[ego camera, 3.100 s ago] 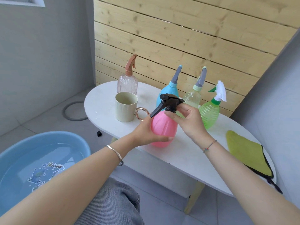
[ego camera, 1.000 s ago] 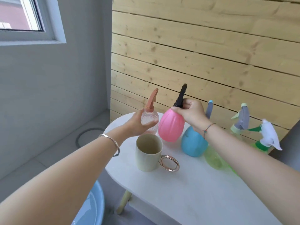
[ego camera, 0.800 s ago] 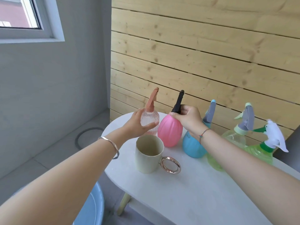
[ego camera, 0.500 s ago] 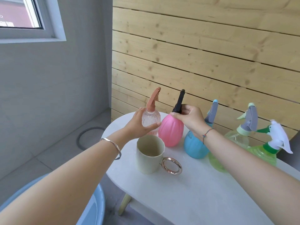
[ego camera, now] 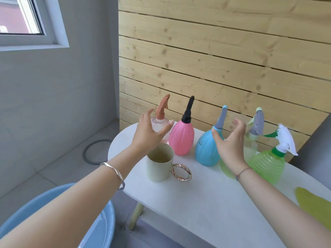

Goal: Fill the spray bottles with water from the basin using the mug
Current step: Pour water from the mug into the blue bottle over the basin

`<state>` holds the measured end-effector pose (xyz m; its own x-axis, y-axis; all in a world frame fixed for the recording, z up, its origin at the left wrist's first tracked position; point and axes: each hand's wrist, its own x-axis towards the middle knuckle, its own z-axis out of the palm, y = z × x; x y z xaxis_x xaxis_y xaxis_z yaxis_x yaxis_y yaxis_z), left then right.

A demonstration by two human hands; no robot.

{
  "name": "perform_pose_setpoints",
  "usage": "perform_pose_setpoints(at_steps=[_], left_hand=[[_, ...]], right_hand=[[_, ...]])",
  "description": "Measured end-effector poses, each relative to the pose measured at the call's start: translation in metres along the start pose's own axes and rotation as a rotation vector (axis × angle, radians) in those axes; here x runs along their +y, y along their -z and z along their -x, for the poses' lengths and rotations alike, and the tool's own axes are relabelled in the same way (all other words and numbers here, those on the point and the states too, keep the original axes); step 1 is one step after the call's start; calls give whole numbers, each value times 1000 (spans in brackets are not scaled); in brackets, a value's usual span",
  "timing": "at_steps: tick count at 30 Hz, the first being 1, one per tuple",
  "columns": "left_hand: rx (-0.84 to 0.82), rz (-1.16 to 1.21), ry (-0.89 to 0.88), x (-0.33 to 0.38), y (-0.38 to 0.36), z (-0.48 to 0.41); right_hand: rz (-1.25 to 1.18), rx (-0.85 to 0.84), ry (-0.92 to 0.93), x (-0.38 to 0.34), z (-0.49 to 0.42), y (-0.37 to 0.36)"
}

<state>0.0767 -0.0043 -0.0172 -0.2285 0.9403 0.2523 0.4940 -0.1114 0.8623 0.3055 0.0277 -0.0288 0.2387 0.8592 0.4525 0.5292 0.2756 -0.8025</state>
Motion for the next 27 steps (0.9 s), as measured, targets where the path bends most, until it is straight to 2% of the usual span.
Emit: perform_pose_setpoints(at_steps=[2, 6, 11, 13, 15, 18, 21, 24, 27], left_hand=[[3, 5, -81, 9, -6, 10], [-48, -53, -150, 21, -22, 27], [-191, -83, -281, 43, -34, 53], [-299, -69, -263, 53, -38, 64], [-368, 67, -190, 64, -43, 75], [-322, 257, -167, 72, -47, 89], [-344, 337, -97, 73, -48, 102], [-612, 518, 24, 72, -40, 108], [-920, 678, 148, 70, -27, 109]], right_hand=[[-21, -100, -126, 10, -7, -5], [-43, -119, -47, 14, -10, -8], [-170, -86, 78, -29, 0, 27], [-285, -102, 101, -54, 7, 50], [-433, -164, 76, -75, 18, 72], [-583, -259, 5, -88, 32, 91], [-578, -303, -15, -92, 39, 102], [-604, -402, -63, -88, 39, 109], [-783, -582, -179, -80, 39, 116]])
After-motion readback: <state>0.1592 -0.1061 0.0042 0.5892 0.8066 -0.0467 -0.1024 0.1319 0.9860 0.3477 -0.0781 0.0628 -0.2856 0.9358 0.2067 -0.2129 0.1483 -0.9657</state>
